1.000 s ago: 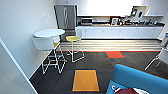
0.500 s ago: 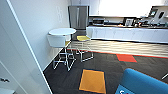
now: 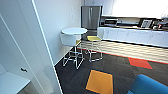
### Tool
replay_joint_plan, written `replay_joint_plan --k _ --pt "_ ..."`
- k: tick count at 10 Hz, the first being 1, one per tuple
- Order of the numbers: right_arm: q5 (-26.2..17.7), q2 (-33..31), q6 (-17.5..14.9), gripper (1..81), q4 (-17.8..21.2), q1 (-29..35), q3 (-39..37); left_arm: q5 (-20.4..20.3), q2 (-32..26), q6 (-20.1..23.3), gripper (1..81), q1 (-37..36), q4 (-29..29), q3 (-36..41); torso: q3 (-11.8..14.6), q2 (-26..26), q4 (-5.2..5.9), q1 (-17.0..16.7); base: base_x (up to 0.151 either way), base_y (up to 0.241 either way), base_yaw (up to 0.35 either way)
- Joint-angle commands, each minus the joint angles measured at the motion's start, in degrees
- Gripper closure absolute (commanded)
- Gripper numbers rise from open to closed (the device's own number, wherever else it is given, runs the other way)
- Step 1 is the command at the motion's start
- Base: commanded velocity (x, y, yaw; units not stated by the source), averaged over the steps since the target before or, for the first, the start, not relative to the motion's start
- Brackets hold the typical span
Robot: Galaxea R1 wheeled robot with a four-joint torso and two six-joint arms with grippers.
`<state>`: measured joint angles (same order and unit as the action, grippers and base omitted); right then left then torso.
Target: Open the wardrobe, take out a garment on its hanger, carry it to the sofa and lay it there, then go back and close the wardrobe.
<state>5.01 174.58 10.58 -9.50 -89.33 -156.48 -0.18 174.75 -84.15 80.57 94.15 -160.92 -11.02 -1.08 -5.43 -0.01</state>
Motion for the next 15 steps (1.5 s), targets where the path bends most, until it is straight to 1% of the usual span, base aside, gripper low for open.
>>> replay_joint_plan --k 1,11,15 --pt "-3.1 0.3 0.0 1.0 0.0 1.3 0.0 2.6 -0.1 0.2 1.0 -1.9 0.3 -0.1 0.0 0.0 0.00 0.0 0.000 0.000 0.305" --pt "-2.9 0.6 -0.1 1.0 -0.1 2.3 0.2 2.6 0.0 0.7 1.0 -1.6 0.2 -0.1 0.0 0.0 0.00 0.0 0.000 0.000 0.306" --pt "-3.0 1.5 -0.1 1.0 -0.3 2.8 0.3 2.6 0.9 0.7 1.0 -1.5 0.2 -0.1 0.0 0.0 0.00 0.0 0.000 0.000 0.307"
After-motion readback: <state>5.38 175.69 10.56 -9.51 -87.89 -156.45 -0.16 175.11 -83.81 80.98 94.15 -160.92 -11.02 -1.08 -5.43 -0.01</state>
